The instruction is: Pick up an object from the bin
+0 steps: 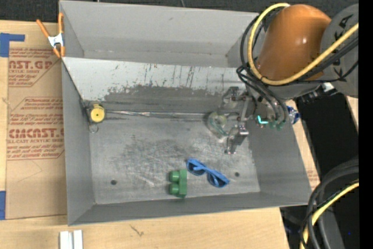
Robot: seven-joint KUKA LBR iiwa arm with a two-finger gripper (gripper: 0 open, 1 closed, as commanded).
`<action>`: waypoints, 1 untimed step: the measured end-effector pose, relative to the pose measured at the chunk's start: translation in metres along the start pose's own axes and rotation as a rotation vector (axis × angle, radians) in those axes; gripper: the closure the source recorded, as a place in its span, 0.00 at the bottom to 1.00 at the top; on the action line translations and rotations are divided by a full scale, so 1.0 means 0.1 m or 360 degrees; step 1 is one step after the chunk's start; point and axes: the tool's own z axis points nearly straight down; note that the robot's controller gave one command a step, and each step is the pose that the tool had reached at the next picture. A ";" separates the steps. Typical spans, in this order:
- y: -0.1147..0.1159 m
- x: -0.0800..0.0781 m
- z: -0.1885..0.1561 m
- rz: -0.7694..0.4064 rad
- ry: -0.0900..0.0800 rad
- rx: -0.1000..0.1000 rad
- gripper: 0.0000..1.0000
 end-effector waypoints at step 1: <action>-0.02 0.47 1.56 -0.0189 -0.0028 0.0001 0.00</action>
Offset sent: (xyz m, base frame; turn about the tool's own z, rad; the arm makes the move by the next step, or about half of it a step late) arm -0.0500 -0.0031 -0.1554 -0.1200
